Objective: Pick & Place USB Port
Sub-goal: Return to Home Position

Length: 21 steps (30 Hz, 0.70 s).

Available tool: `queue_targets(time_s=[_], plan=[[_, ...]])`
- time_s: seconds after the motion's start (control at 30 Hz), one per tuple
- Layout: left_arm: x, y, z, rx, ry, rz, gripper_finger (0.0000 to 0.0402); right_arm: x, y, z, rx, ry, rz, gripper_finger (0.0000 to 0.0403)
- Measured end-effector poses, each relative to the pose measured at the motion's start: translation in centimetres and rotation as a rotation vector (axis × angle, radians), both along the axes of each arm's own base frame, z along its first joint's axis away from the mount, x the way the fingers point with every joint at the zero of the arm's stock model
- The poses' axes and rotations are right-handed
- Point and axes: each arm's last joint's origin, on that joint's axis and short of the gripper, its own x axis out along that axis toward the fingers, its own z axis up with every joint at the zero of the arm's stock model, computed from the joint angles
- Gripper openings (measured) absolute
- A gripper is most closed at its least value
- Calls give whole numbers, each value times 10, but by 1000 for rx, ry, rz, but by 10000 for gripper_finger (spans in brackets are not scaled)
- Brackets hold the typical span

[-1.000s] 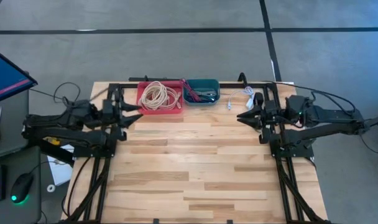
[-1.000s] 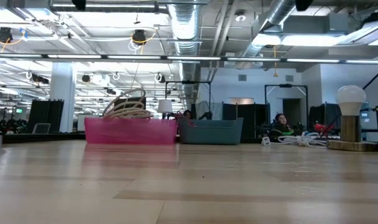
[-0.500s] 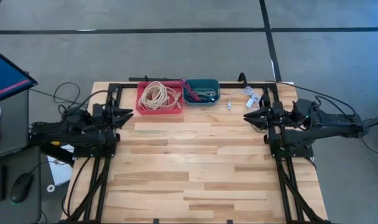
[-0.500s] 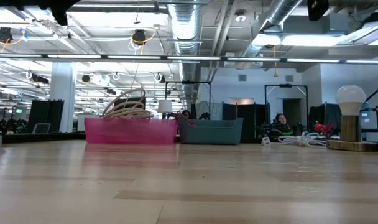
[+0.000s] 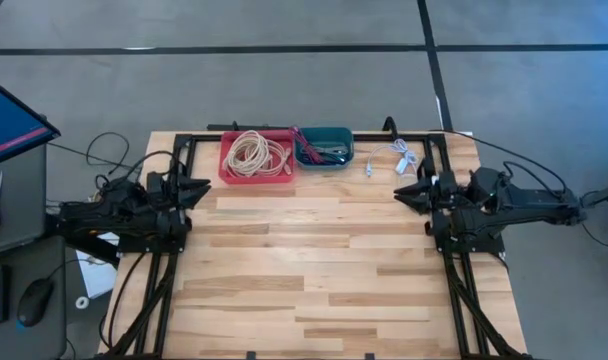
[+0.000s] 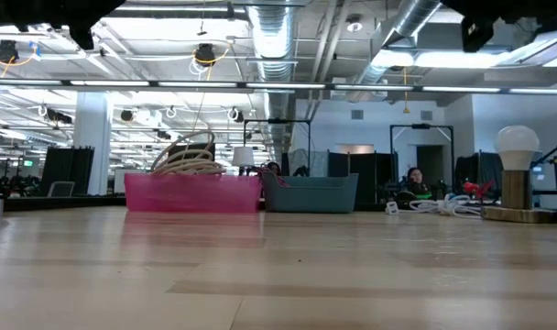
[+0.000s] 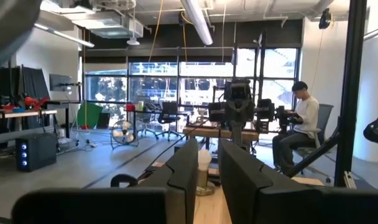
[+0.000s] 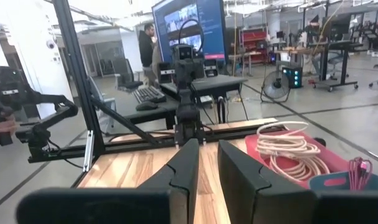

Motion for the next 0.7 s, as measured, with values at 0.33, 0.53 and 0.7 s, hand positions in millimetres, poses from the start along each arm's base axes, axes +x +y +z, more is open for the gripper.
queue_targets(time_s=[0.33, 0.53, 0.7], plan=[[6, 0, -14, 0, 39, 0, 56, -14, -1, -34, 14, -85, -2, 54], [6, 0, -14, -1, 34, 1, 53, -24, -1, -50, 21, -140, -25, 54], [6, 0, -13, -2, 33, 2, 55, -22, -2, -59, 21, -127, -50, 54]])
